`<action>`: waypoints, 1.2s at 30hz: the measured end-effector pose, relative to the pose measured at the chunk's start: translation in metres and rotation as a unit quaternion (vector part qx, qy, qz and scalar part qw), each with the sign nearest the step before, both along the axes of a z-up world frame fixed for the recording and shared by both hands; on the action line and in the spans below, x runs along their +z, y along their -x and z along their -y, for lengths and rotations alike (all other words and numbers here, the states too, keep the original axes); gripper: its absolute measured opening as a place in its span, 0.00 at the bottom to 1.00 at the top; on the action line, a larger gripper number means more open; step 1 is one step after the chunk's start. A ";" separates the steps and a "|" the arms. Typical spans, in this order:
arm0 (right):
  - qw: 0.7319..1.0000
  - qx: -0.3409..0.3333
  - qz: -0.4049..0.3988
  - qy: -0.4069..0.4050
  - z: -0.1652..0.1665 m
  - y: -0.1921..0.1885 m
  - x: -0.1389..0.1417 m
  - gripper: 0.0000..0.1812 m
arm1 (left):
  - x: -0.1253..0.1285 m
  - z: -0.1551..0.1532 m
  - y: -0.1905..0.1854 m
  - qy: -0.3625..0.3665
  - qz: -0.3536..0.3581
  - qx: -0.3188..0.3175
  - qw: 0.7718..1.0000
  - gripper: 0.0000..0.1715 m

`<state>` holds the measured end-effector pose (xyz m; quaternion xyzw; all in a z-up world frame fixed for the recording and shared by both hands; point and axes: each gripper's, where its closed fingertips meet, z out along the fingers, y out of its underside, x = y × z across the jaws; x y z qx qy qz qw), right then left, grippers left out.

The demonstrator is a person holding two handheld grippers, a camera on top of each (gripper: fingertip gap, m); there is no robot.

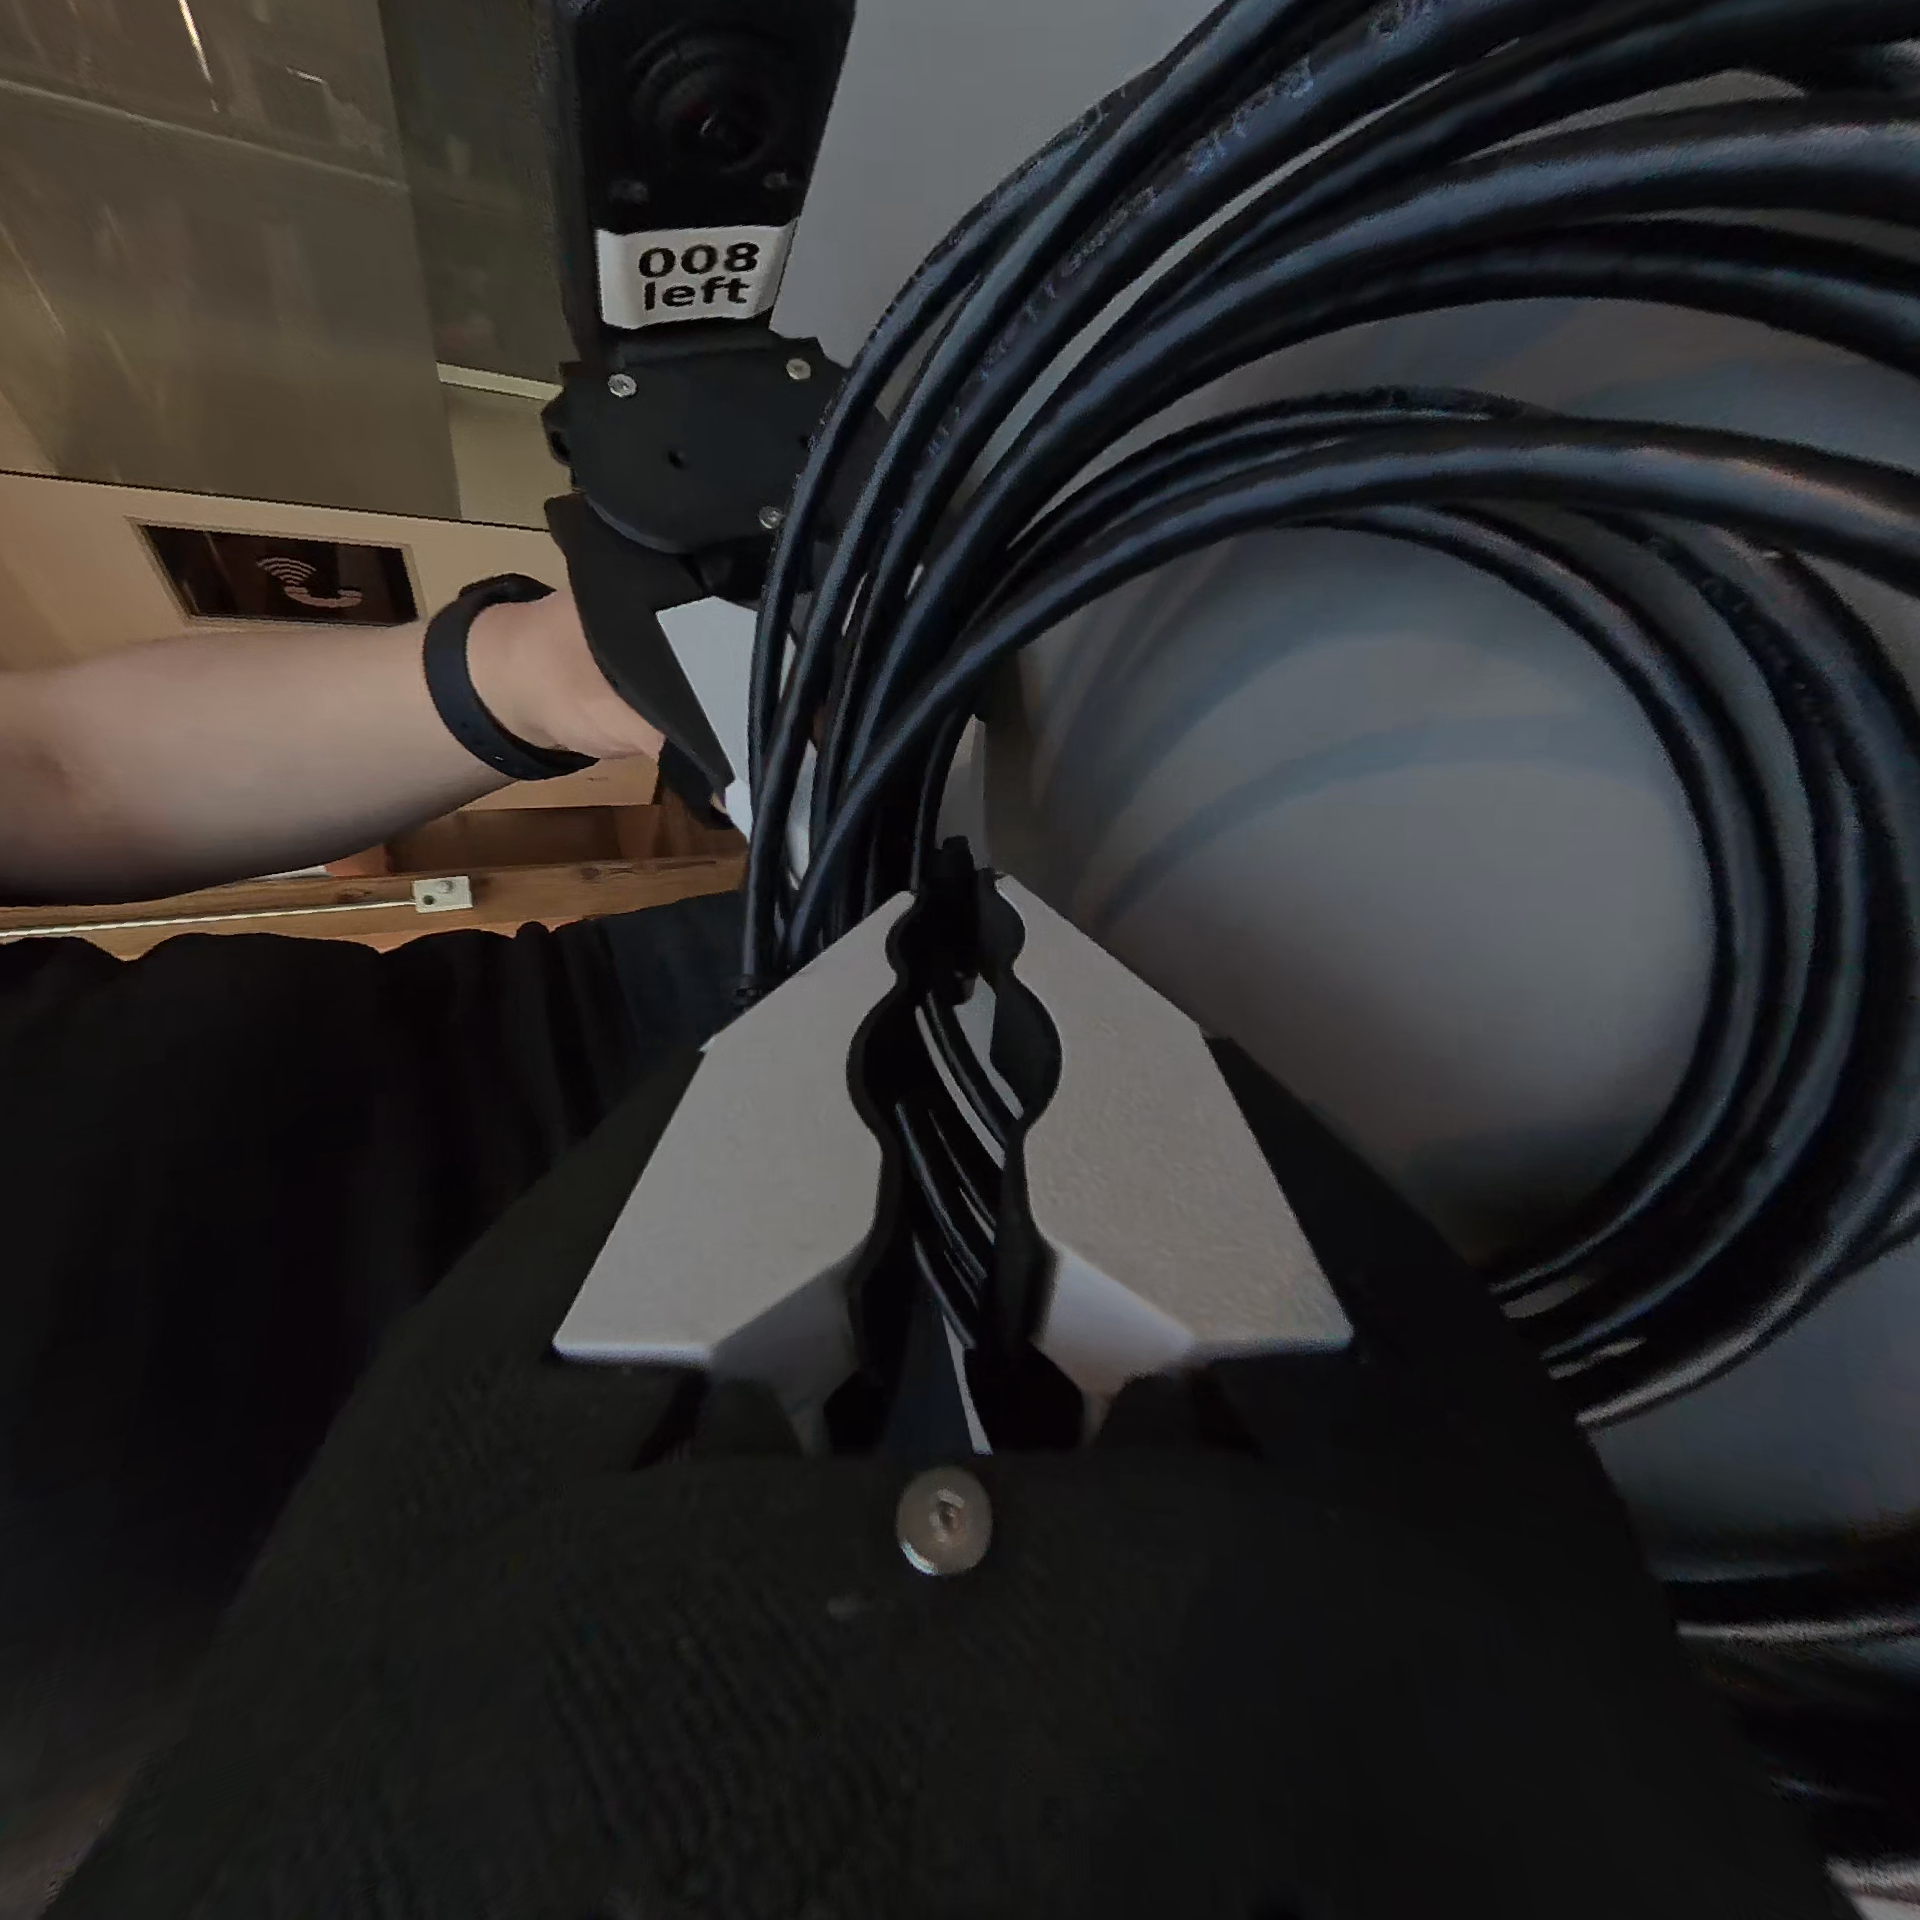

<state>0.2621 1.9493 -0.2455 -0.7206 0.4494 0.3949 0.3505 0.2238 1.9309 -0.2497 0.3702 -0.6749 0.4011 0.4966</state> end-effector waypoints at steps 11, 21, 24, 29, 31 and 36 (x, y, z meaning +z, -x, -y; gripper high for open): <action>0.986 -0.113 0.038 0.115 0.040 -0.034 0.012 0.02 | 0.004 -0.038 0.040 -0.037 -0.182 -0.072 0.980 0.05; 0.996 -0.081 0.007 0.045 -0.005 -0.012 0.038 0.03 | 0.014 -0.049 0.027 -0.080 -0.223 -0.020 0.971 0.00; 0.997 -0.044 0.023 0.053 -0.020 0.003 0.028 0.03 | 0.015 -0.051 0.017 -0.074 -0.224 -0.009 0.972 0.05; 0.996 -0.080 0.011 0.030 -0.028 0.000 0.023 0.03 | 0.010 -0.074 0.004 -0.088 -0.198 0.027 0.976 0.12; 0.996 -0.087 0.014 0.024 -0.027 -0.001 0.025 0.03 | 0.009 -0.087 -0.005 -0.092 -0.174 0.059 0.979 0.17; 0.993 -0.119 0.009 0.001 -0.020 -0.007 0.029 0.02 | 0.031 -0.101 -0.019 -0.066 -0.008 0.060 0.996 0.25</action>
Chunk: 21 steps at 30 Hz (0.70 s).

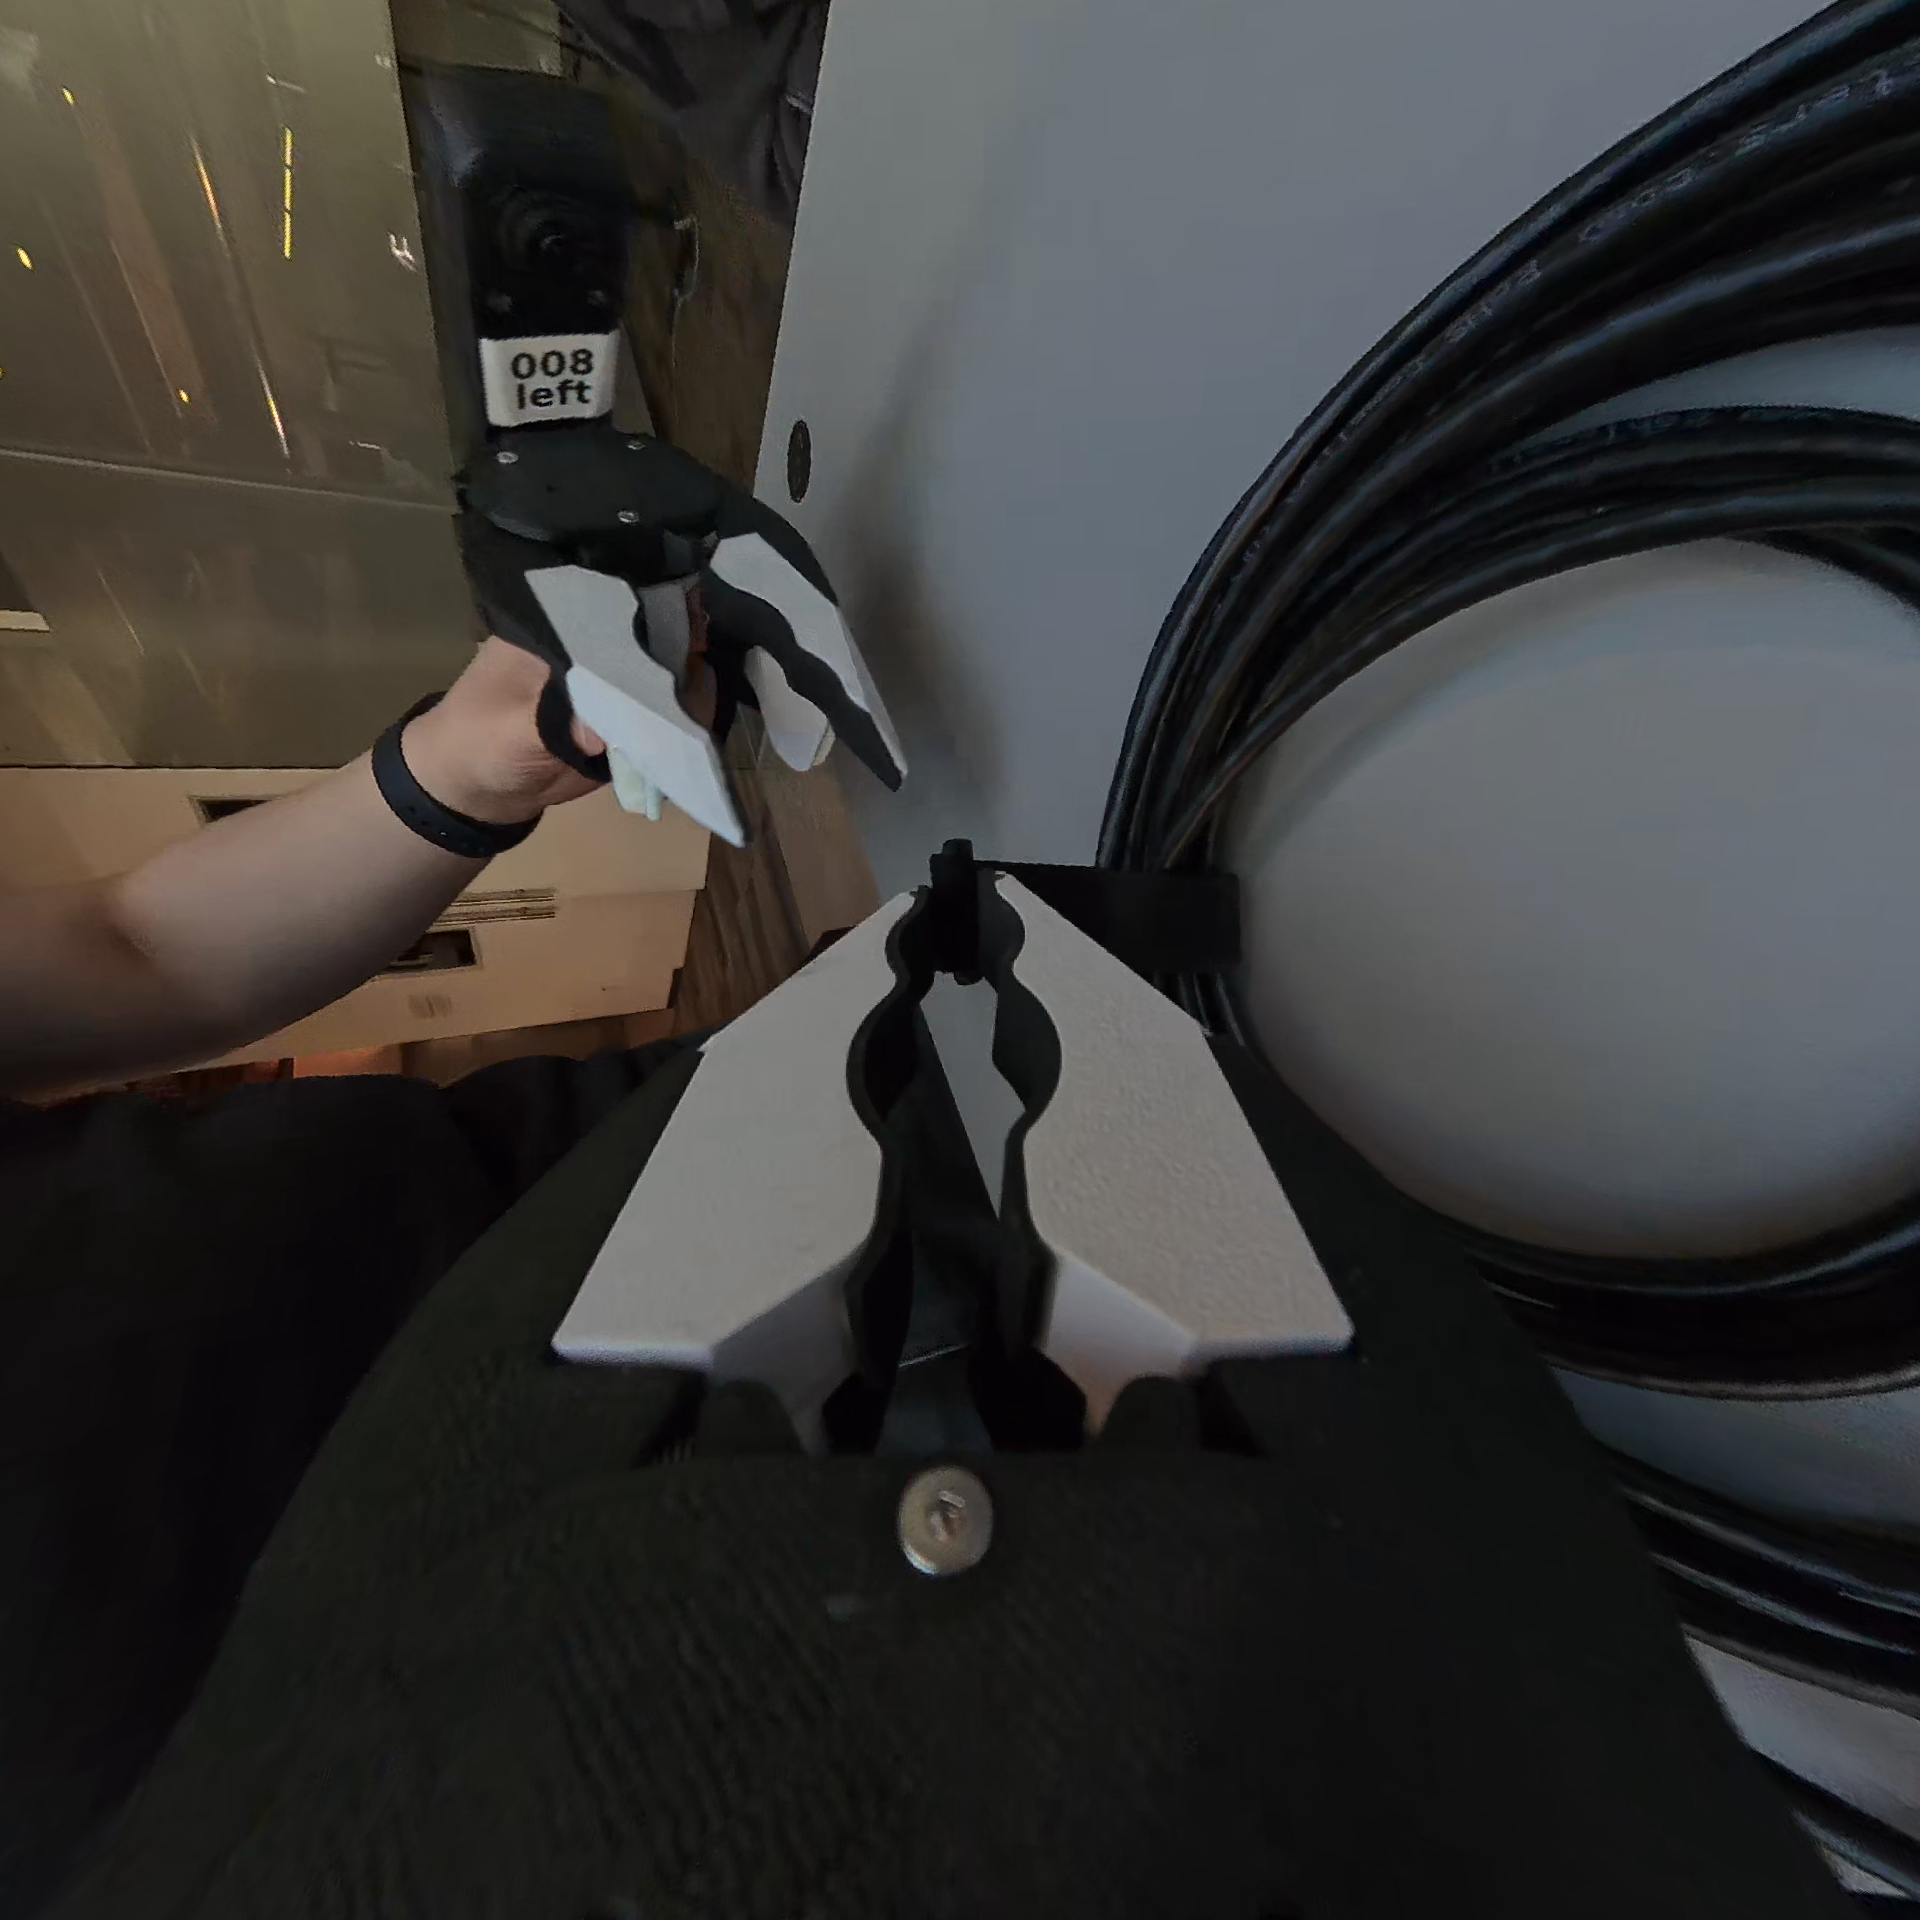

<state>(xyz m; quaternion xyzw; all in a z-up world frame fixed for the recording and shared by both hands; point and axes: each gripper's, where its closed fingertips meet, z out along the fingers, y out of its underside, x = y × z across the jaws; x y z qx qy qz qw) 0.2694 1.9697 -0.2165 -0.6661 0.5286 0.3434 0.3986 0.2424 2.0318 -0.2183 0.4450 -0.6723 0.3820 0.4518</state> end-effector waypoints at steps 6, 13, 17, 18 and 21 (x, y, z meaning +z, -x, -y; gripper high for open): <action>0.999 -0.021 -0.008 -0.026 0.001 0.000 0.001 0.03 | 0.010 0.047 -0.005 0.015 0.152 -0.084 0.985 0.26; 0.999 -0.025 -0.016 -0.032 0.002 0.007 0.009 0.05 | -0.020 0.079 0.005 -0.060 0.342 -0.215 0.913 0.05; 0.988 -0.094 -0.005 -0.120 0.010 -0.007 0.039 0.05 | -0.015 0.083 0.004 -0.050 0.379 -0.212 0.900 0.00; 0.986 -0.115 0.000 -0.118 0.017 -0.011 0.037 0.06 | -0.011 0.084 0.003 -0.042 0.385 -0.203 0.899 0.00; 0.982 -0.156 -0.013 -0.108 0.036 -0.014 0.020 0.08 | -0.008 0.086 0.002 -0.035 0.399 -0.188 0.897 0.00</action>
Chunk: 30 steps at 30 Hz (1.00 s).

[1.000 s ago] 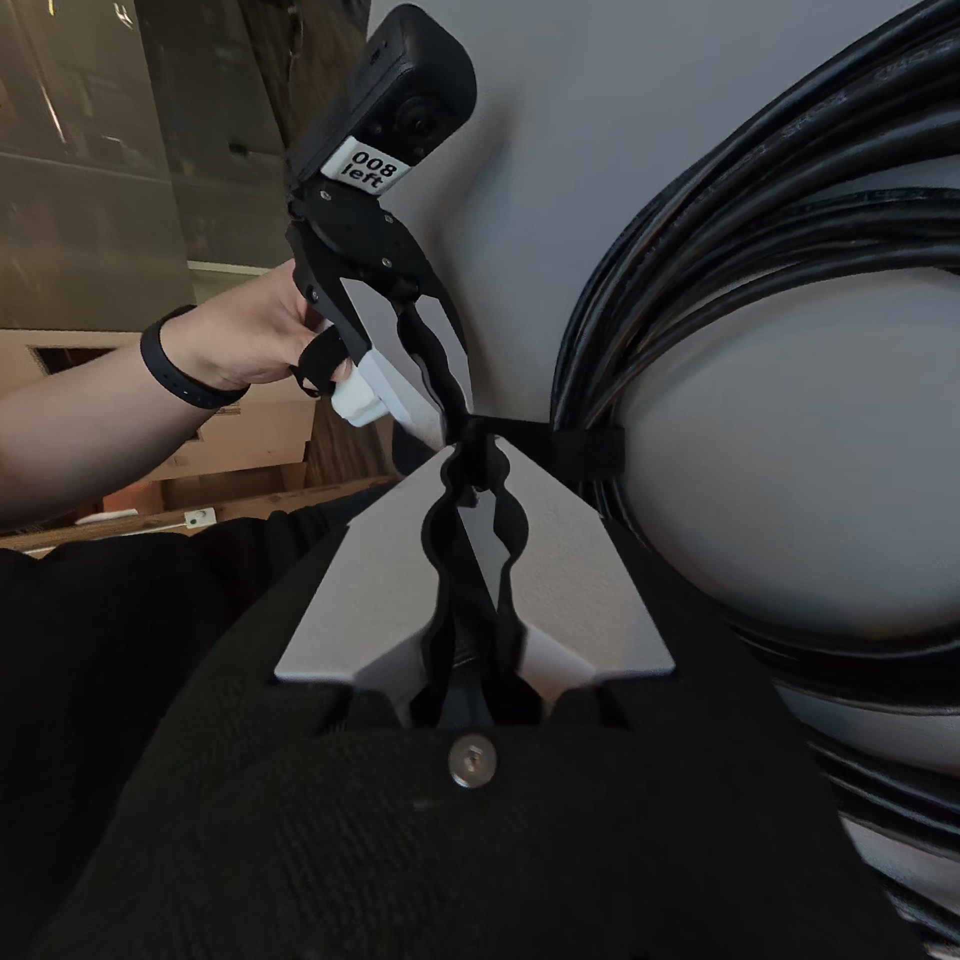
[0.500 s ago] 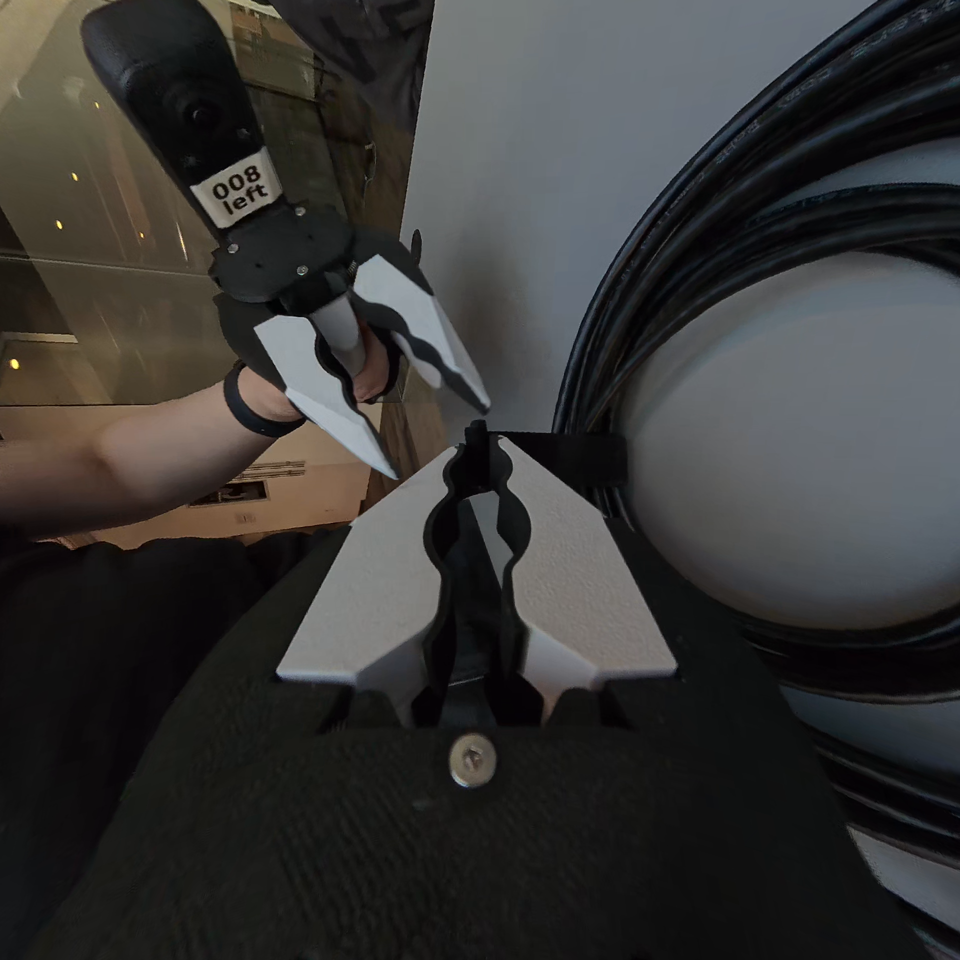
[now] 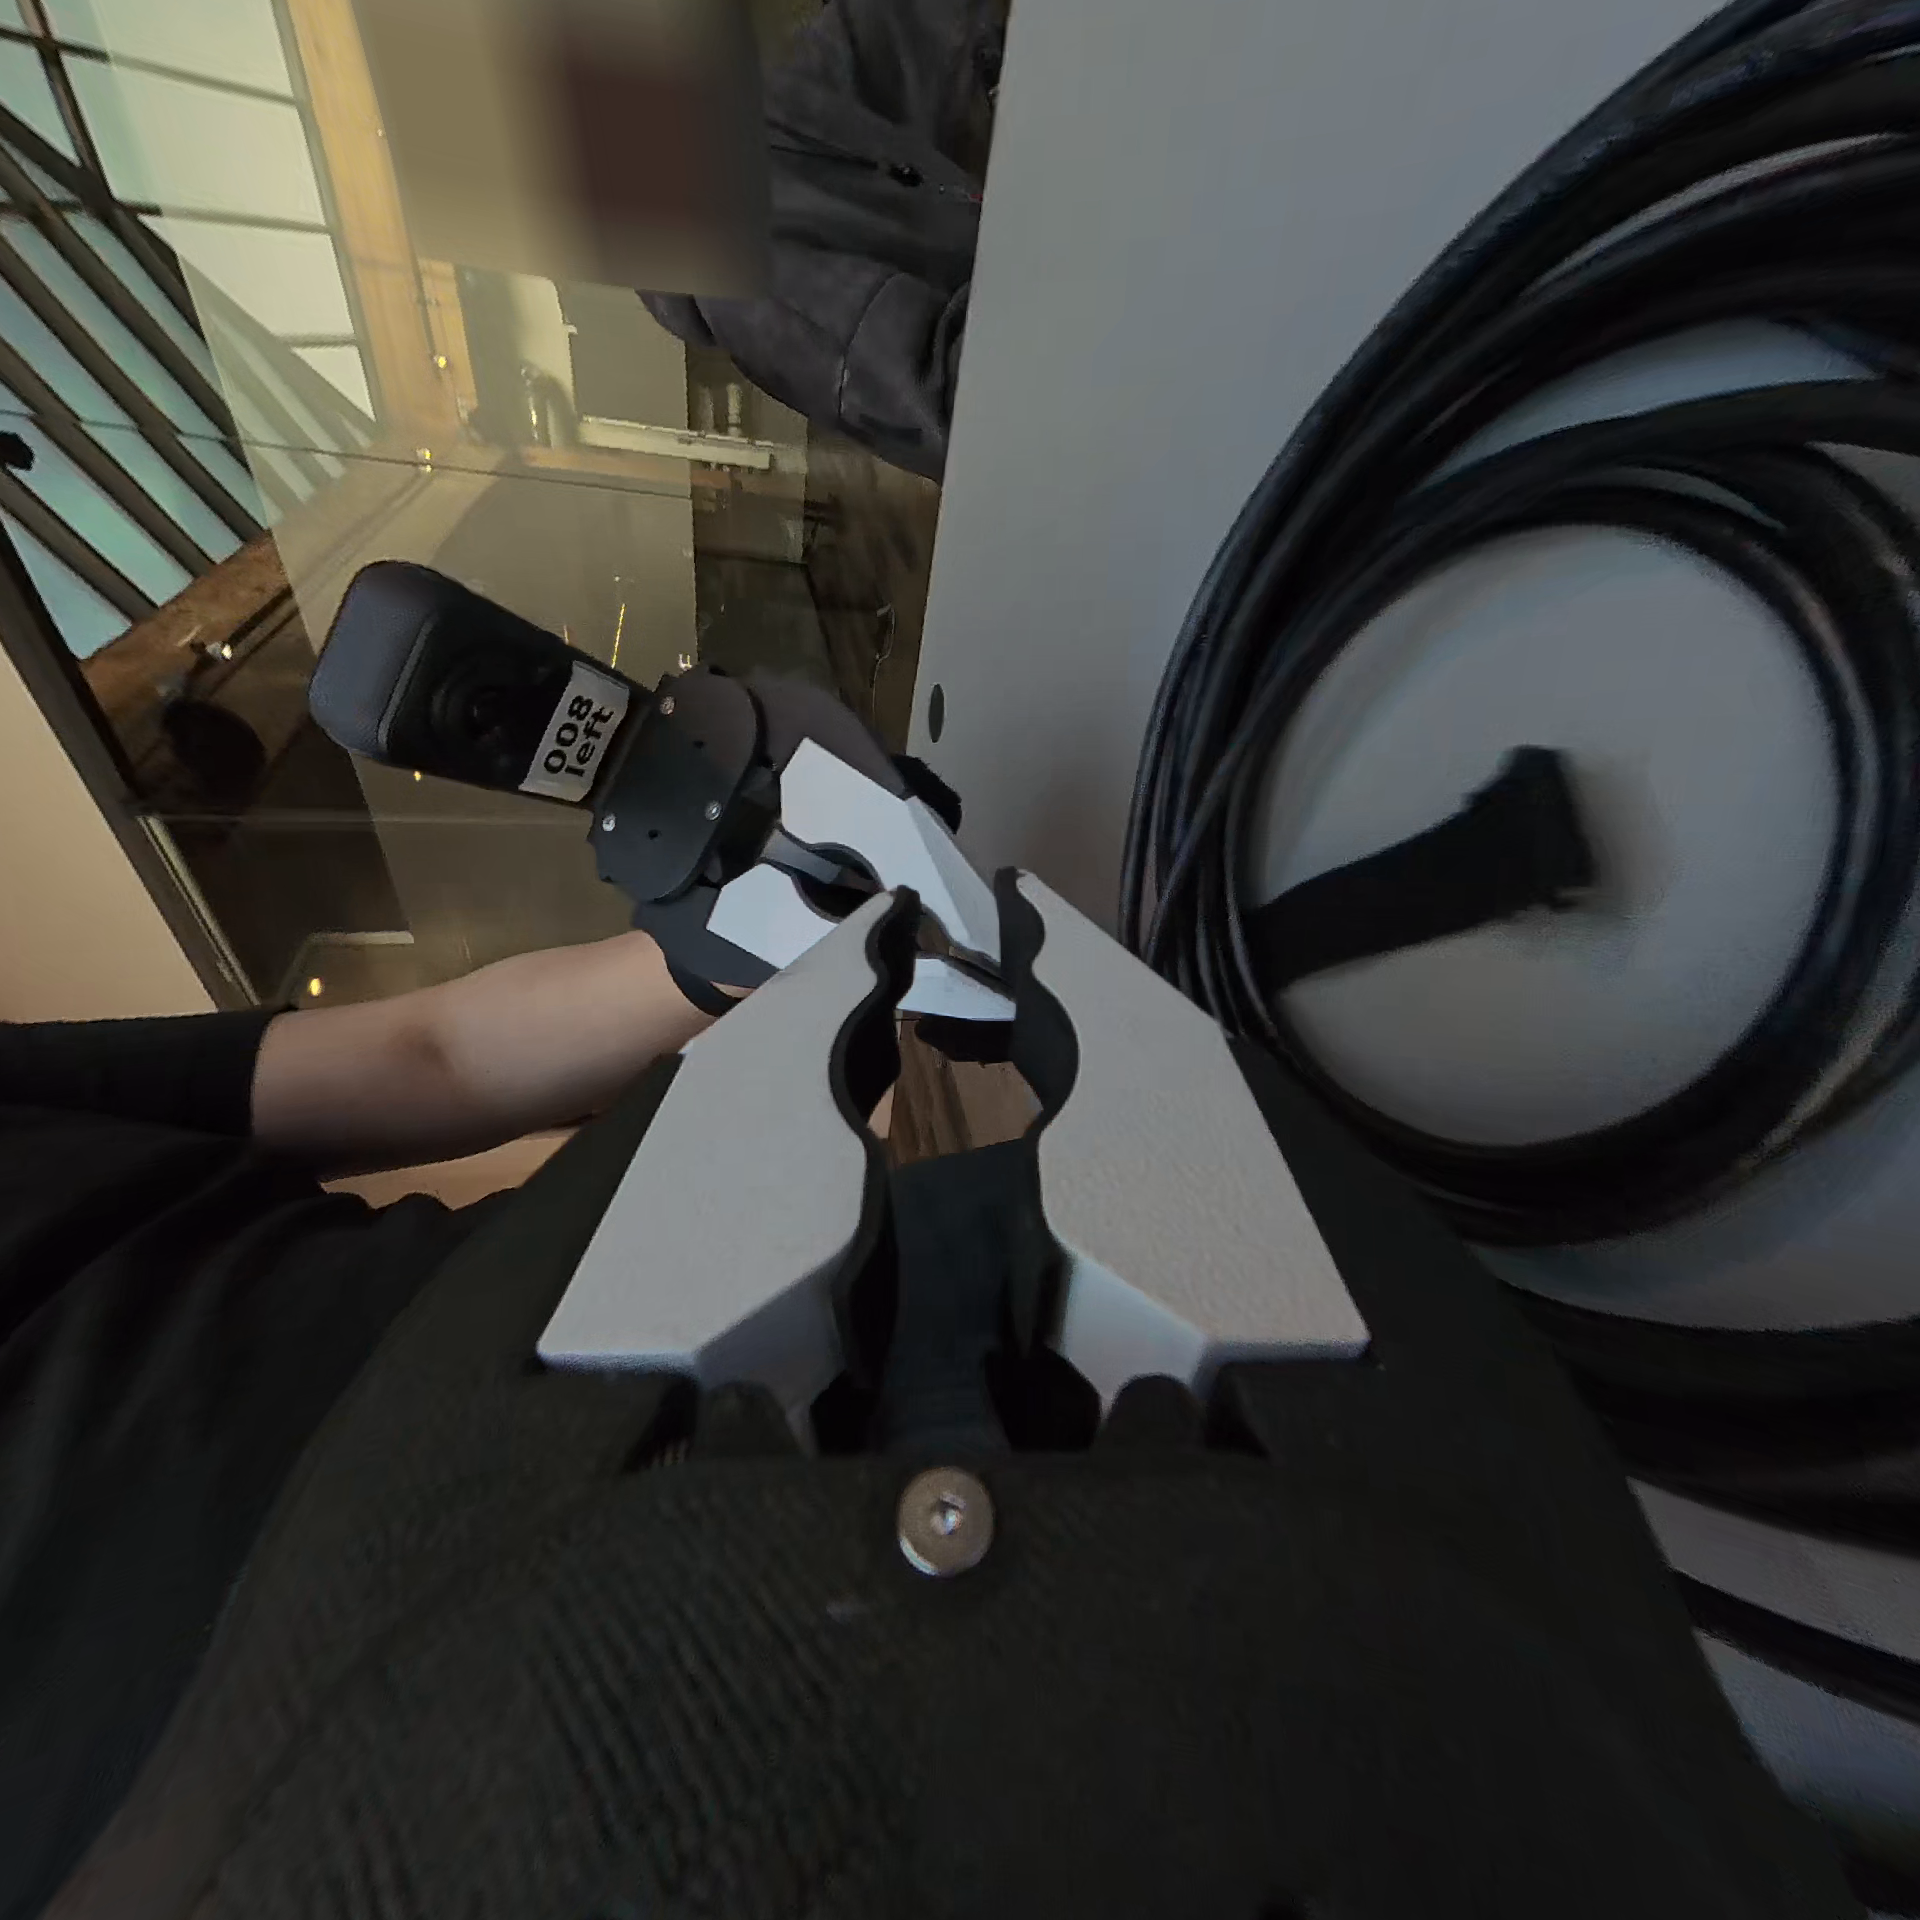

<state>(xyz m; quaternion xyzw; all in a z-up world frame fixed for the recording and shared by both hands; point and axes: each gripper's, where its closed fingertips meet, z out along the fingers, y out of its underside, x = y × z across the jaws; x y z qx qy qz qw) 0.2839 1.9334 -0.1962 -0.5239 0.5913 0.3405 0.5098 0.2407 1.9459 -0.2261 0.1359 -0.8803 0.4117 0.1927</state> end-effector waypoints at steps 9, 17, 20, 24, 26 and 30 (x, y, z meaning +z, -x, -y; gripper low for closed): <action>0.990 -0.091 -0.046 0.098 0.053 -0.003 -0.046 0.08 | -0.008 0.006 -0.027 -0.034 -0.049 0.068 0.996 0.11; 0.980 -0.092 -0.073 0.159 0.053 -0.005 -0.071 0.15 | -0.027 0.042 -0.056 -0.105 -0.052 -0.002 0.993 0.09; 0.982 -0.075 -0.070 0.158 0.044 -0.009 -0.073 0.16 | -0.043 0.049 -0.055 -0.145 -0.060 -0.044 0.987 0.07; 0.981 -0.046 -0.047 0.182 0.038 -0.008 -0.077 0.16 | -0.057 0.049 -0.055 -0.196 -0.073 -0.084 0.974 0.00; 0.982 -0.047 -0.035 0.182 0.037 -0.010 -0.077 0.17 | -0.056 0.049 -0.056 -0.192 -0.076 -0.083 0.975 0.00; 0.983 -0.051 -0.014 0.178 0.038 -0.011 -0.075 0.18 | -0.056 0.052 -0.056 -0.183 -0.104 -0.066 0.975 0.03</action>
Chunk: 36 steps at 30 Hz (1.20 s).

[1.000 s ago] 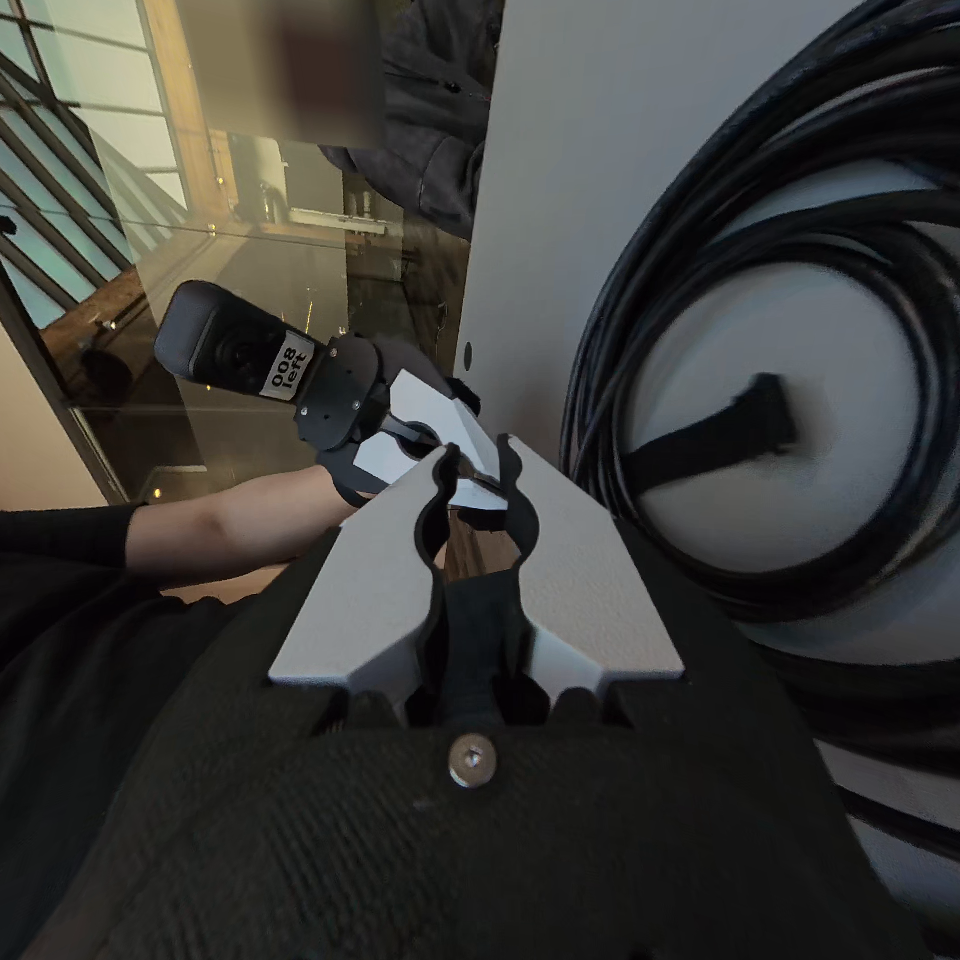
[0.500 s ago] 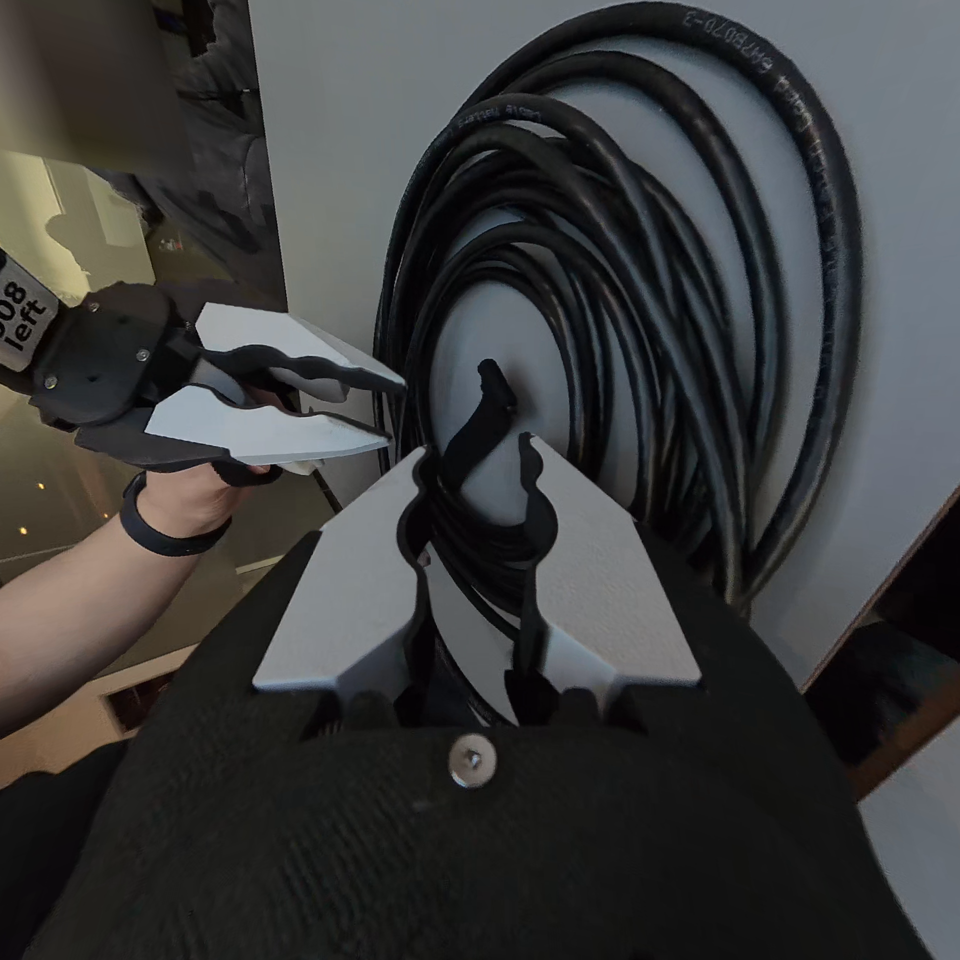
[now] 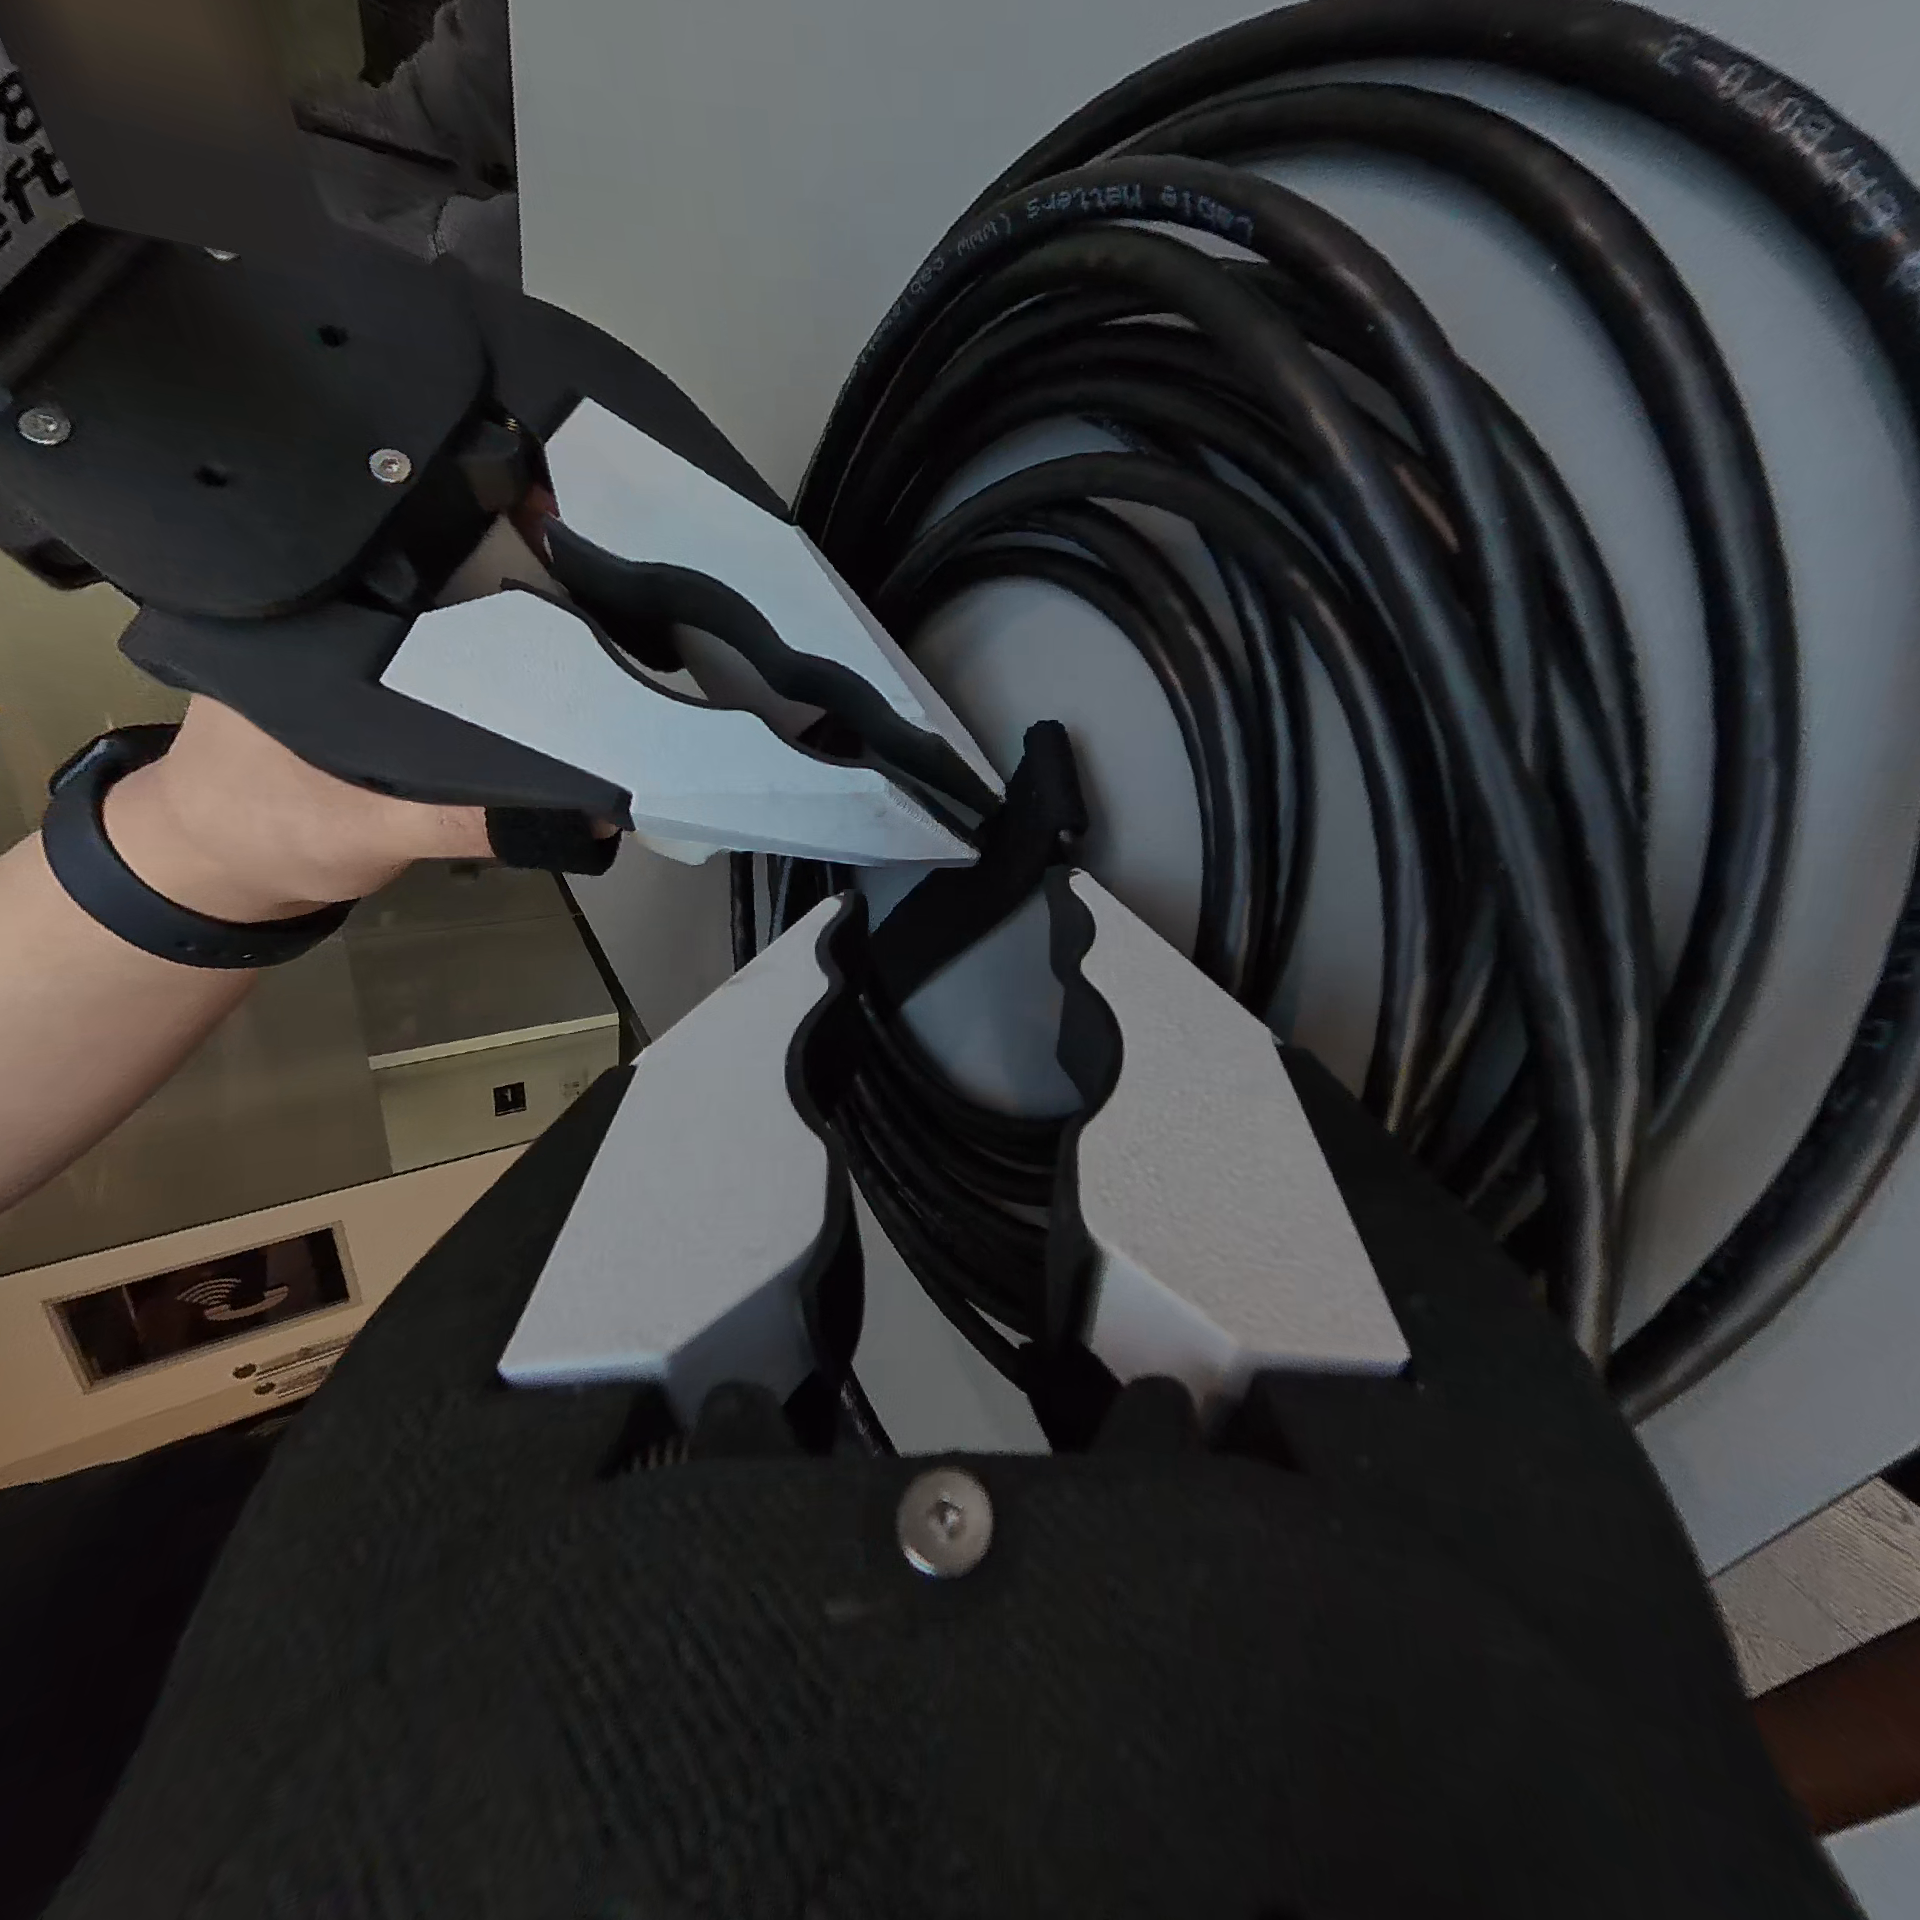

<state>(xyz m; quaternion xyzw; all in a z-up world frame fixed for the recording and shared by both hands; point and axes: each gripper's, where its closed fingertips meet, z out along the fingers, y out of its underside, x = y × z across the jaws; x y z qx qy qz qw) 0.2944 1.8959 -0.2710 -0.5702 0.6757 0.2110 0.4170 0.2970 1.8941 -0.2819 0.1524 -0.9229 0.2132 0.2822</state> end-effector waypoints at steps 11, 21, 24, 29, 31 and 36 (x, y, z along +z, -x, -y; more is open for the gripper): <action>0.995 0.038 -0.020 0.090 0.009 0.017 -0.008 0.15 | 0.008 0.005 0.014 0.023 -0.085 0.060 0.994 0.00; 0.953 0.170 0.124 0.216 0.029 0.004 -0.007 0.12 | 0.012 0.005 0.018 0.056 -0.101 0.077 0.990 0.00; 0.928 0.236 0.149 0.247 0.024 0.007 -0.015 0.12 | 0.011 0.004 0.017 0.053 -0.102 0.077 0.990 0.00; 0.927 0.219 0.177 0.246 0.019 -0.008 -0.014 0.10 | 0.008 0.002 0.019 0.039 -0.081 0.062 0.994 0.00; 0.928 0.226 0.175 0.240 0.017 -0.006 -0.017 0.03 | 0.007 0.002 0.020 0.034 -0.073 0.054 0.995 0.00; 0.914 0.215 0.236 0.251 0.013 -0.014 0.000 0.01 | 0.011 0.000 0.016 0.040 -0.077 0.065 0.994 0.00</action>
